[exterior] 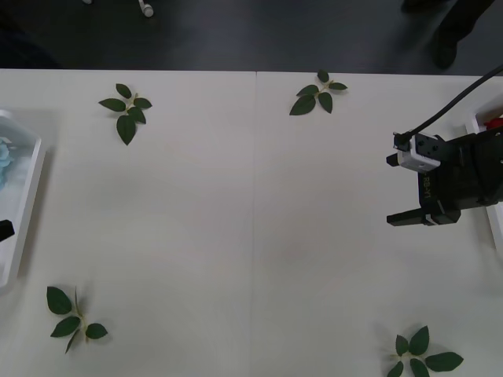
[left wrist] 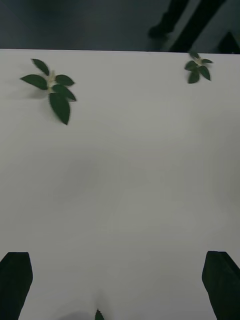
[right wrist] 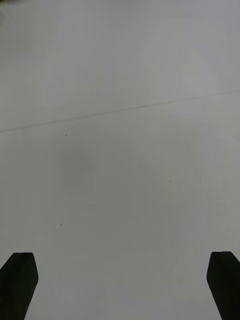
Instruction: Put the red flowers into the right box and the blue flowers into the left box
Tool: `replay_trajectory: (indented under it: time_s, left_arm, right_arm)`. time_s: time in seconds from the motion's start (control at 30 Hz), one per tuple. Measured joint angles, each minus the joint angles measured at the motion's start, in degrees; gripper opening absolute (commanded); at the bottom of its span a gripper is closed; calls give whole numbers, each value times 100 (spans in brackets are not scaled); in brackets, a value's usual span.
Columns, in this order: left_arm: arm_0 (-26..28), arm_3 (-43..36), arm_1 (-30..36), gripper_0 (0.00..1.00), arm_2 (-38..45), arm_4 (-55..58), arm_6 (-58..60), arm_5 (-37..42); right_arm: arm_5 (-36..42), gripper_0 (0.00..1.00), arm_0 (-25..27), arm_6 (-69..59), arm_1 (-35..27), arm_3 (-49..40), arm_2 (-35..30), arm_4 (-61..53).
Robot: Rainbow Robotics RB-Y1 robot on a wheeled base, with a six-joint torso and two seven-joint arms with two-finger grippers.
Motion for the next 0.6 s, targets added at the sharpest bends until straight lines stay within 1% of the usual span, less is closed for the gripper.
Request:
replay_trajectory:
  time_s: [0.17, 0.33, 0.43, 0.6]
  left_arm:
    - [-477, 1, 0, 100, 0, 285, -548, 825]
    - [-1137, 140, 0, 100, 0, 394, -1116, 1741]
    - [-1621, 555, 0, 100, 0, 618, -1355, 2231]
    - [-2434, 1522, 0, 100, -25, 786, -2211, 2873]
  right_arm:
    - [0, 100, 0, 0, 0, 0, 0, 0]
    - [0, 100, 0, 0, 0, 0, 0, 0]
    - [0, 100, 1, 0, 0, 0, 0, 0]
    - [0, 100, 1, 0, 0, 0, 0, 0]
